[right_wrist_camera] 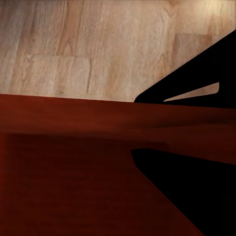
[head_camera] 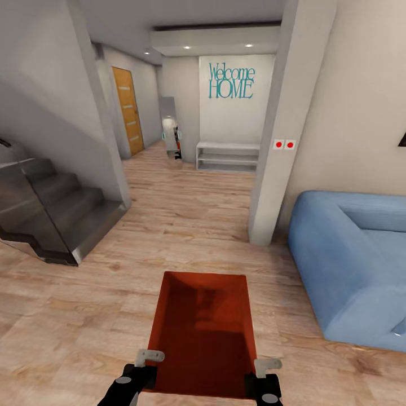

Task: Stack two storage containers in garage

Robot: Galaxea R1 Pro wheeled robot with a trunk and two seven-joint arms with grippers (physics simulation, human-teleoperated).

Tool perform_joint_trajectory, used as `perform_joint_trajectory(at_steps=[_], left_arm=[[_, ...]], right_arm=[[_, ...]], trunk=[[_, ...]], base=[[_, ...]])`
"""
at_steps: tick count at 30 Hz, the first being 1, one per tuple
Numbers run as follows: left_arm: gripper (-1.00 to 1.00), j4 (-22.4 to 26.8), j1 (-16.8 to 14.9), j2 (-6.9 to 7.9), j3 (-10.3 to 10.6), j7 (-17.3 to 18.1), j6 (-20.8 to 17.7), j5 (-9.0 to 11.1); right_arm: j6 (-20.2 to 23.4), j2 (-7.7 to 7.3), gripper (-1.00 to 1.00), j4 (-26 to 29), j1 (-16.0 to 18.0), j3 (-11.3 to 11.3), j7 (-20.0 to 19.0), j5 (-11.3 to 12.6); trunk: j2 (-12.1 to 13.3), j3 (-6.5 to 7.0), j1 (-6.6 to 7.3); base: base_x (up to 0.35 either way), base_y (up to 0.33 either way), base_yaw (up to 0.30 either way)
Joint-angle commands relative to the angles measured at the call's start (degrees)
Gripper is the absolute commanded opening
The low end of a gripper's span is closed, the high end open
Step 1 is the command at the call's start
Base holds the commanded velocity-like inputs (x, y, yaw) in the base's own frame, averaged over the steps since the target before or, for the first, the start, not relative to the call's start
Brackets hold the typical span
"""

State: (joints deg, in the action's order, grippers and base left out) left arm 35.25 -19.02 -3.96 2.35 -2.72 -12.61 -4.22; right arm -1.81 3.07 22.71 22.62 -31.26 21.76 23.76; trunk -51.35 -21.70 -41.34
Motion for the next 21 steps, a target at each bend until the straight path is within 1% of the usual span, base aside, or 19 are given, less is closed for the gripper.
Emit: perform_joint_trajectory(at_steps=[1,15,17,21], left_arm=[[-1.0,-2.0,0.0,0.0,1.4,-0.7,-0.3,-5.4],[-1.0,-2.0,0.0,0.0,1.4,-0.7,-0.3,-5.4],[-1.0,-2.0,0.0,0.0,1.4,-0.7,-0.3,-5.4],[-1.0,-2.0,0.0,0.0,1.4,-0.7,-0.3,-5.4]], right_arm=[[-0.3,0.01,-1.0,0.8,0.7,0.3,5.9,0.1],[-0.3,0.01,-1.0,0.8,0.7,0.3,6.0,0.1],[-0.3,-0.01,-1.0,0.8,0.7,0.2,5.9,0.1],[-0.3,-0.07,-1.0,0.8,0.7,0.2,5.7,0.1]], trunk=[[0.0,-0.06,-0.04],[0.0,-0.06,-0.04],[0.0,-0.06,-0.04],[0.0,-0.06,-0.04]], base=[[0.322,0.0,0.0],[0.322,0.0,0.001],[0.322,0.0,0.119],[0.322,0.0,0.224]])
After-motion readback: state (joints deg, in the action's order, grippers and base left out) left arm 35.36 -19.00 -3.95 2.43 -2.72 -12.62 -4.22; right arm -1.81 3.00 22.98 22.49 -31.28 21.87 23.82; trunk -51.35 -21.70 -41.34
